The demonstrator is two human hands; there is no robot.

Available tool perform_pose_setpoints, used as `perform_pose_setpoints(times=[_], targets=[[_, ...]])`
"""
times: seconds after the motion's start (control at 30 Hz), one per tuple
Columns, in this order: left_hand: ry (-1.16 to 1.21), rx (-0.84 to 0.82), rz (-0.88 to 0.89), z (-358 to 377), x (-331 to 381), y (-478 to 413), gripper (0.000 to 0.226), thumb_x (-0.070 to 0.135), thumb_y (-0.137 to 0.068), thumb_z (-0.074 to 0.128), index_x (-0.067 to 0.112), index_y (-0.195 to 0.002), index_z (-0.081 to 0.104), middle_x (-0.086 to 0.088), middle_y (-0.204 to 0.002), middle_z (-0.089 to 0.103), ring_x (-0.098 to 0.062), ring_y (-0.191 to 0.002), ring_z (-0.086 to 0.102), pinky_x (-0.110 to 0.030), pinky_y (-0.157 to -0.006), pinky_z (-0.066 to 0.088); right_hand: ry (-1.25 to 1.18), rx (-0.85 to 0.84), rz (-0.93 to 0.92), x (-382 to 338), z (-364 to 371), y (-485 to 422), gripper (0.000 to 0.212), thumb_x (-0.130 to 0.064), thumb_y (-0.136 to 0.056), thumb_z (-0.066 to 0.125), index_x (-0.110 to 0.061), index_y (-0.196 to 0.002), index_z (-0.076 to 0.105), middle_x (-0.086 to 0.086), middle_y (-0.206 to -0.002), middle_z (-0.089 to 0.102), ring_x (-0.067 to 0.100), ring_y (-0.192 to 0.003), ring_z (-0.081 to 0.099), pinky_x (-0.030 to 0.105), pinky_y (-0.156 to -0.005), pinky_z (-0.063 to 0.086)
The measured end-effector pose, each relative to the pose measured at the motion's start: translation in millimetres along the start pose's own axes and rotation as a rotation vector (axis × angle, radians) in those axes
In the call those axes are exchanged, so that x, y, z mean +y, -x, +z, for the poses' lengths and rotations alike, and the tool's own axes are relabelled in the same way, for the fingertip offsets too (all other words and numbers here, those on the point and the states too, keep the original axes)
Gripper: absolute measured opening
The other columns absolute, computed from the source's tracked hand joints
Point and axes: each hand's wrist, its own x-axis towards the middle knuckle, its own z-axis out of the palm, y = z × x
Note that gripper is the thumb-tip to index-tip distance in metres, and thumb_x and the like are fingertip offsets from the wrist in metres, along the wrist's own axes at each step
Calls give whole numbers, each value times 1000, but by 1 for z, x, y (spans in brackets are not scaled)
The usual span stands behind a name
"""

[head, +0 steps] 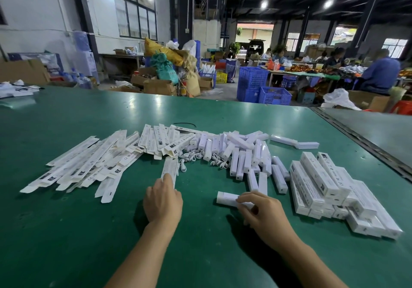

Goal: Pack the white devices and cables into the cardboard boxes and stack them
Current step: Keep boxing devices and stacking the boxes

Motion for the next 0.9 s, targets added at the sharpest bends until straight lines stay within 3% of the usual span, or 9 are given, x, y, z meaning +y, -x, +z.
perform_pose_setpoints(times=[0.13,0.27,0.33,0.4,0.47,0.6,0.7,0.8,0.9], targets=[[212,99,-28,-2,3,3,19,6,-96,52,14,-114,51,-11,-100,67,-26,-70,50,-32,-53,32,-8,-32,43,-3,0,0,10,-20,-91,68,-22,-98,75,-17,-91,66,-3,-70,64,17,-73,53],[491,142,-31,-2,10,12,29,-2,-90,54,15,-113,55,-14,-104,69,-33,-77,58,-33,-60,38,-81,-32,101,-4,0,1,7,-18,-90,70,-21,-94,75,-17,-71,66,3,-57,65,13,-62,51],[647,110,36,0,16,19,31,-6,-87,56,17,-107,57,-8,-107,68,-28,-83,61,-27,-61,45,-193,-38,159,-5,3,2,7,-16,-91,68,-18,-95,74,-6,-63,69,8,-53,66,21,-59,55],[905,-67,60,0,24,25,34,-8,-86,58,21,-103,58,-2,-106,68,-20,-88,67,-15,-59,50,-369,-39,232,-8,6,0,15,-17,-97,59,-16,-106,71,1,-75,73,14,-63,70,31,-64,60],[1120,-330,59,-1,31,31,36,-4,-85,61,26,-105,62,-2,-103,72,-17,-86,72,-26,-60,56,-628,-86,291,-12,7,-1,27,-23,-104,43,-16,-118,65,2,-97,75,20,-82,72,33,-71,60],[1209,-666,107,1,33,35,31,2,-87,61,23,-105,74,-1,-98,77,-12,-82,72,-22,-63,54,-884,-150,271,-13,2,0,42,-38,-100,36,-14,-117,66,8,-111,73,21,-104,69,30,-83,56],[1262,-763,103,1,31,34,25,11,-92,66,17,-116,73,0,-97,77,-11,-76,70,-20,-61,52,-878,-112,215,-8,-2,0,33,-41,-97,45,-23,-116,67,8,-110,72,18,-98,68,34,-75,49],[1190,-805,187,-3,29,37,45,36,-75,82,17,-114,71,4,-85,74,-4,-57,58,-17,-49,42,-1018,-69,216,-5,-5,-4,31,-34,-91,58,-25,-120,64,10,-111,69,15,-81,64,27,-61,41],[1082,-843,247,-4,30,39,52,37,-67,85,18,-113,70,-2,-92,75,-12,-70,64,-24,-57,47,-1126,-1,295,-3,-5,-7,41,-37,-83,62,-22,-121,65,10,-120,68,20,-84,66,31,-68,49]])
